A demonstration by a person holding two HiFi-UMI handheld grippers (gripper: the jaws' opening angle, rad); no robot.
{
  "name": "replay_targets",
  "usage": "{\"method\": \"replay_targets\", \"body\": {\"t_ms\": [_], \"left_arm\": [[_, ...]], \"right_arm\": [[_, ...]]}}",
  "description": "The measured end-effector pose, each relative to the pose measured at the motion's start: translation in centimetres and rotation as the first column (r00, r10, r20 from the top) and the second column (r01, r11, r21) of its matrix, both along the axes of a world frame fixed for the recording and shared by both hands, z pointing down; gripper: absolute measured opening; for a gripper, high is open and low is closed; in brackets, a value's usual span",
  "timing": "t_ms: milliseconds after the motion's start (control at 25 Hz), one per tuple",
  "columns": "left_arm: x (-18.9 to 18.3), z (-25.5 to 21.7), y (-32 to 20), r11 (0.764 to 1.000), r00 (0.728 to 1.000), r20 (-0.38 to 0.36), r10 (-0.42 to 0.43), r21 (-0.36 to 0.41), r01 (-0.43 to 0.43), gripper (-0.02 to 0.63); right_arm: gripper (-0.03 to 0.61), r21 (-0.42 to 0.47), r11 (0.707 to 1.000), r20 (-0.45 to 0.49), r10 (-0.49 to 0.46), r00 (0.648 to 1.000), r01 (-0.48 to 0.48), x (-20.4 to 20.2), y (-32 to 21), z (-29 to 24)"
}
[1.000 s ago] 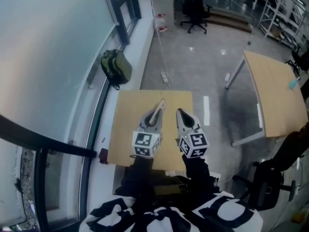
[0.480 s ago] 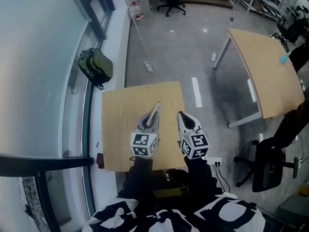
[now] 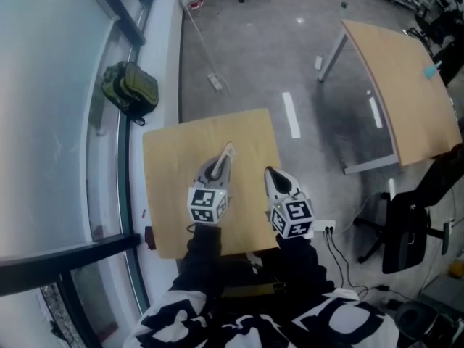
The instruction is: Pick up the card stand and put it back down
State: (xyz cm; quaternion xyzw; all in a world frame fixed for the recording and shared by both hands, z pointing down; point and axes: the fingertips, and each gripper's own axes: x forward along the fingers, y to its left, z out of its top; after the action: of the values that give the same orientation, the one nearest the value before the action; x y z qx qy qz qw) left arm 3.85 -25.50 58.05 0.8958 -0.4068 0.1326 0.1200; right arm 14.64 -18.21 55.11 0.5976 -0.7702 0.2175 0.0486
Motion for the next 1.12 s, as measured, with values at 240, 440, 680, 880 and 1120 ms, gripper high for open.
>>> {"method": "replay_targets", "body": {"t_ms": [240,440,680,880,1120], "left_arm": [[1.5,2.9,-3.0,0.986,0.985,0.06,0.164,-0.001,-0.165,0.025],[3.7,6.2,-3.9,0.94,0.938,0.063,0.34,-0.051,-0.337,0.025],[5.5,10.1,-3.7,0.834,0.84,-0.022,0.542,-0.11,-0.541,0.025],[6.5,12.3,-3.8,0.741,0.749,-0.087,0.657,-0.105,-0.663,0.025],[7.4,13.9,-3.0,0.637,0.644,-0.148,0.75,-0.101,-0.764,0.025]], "right_arm": [[0.021,-0.056,0.998,-0.005,0.033,0.999,-0.033,1.1,-1.7,2.9],[0.021,-0.102,0.994,-0.014,0.041,0.999,-0.042,1.8,-3.1,5.3],[0.021,-0.143,0.989,-0.027,0.034,0.999,-0.037,2.2,-4.8,7.8],[0.021,-0.163,0.986,-0.042,0.019,0.999,-0.025,2.7,-5.6,9.6],[0.021,-0.196,0.98,-0.057,0.022,0.998,-0.032,3.5,-4.8,11.3]]}}
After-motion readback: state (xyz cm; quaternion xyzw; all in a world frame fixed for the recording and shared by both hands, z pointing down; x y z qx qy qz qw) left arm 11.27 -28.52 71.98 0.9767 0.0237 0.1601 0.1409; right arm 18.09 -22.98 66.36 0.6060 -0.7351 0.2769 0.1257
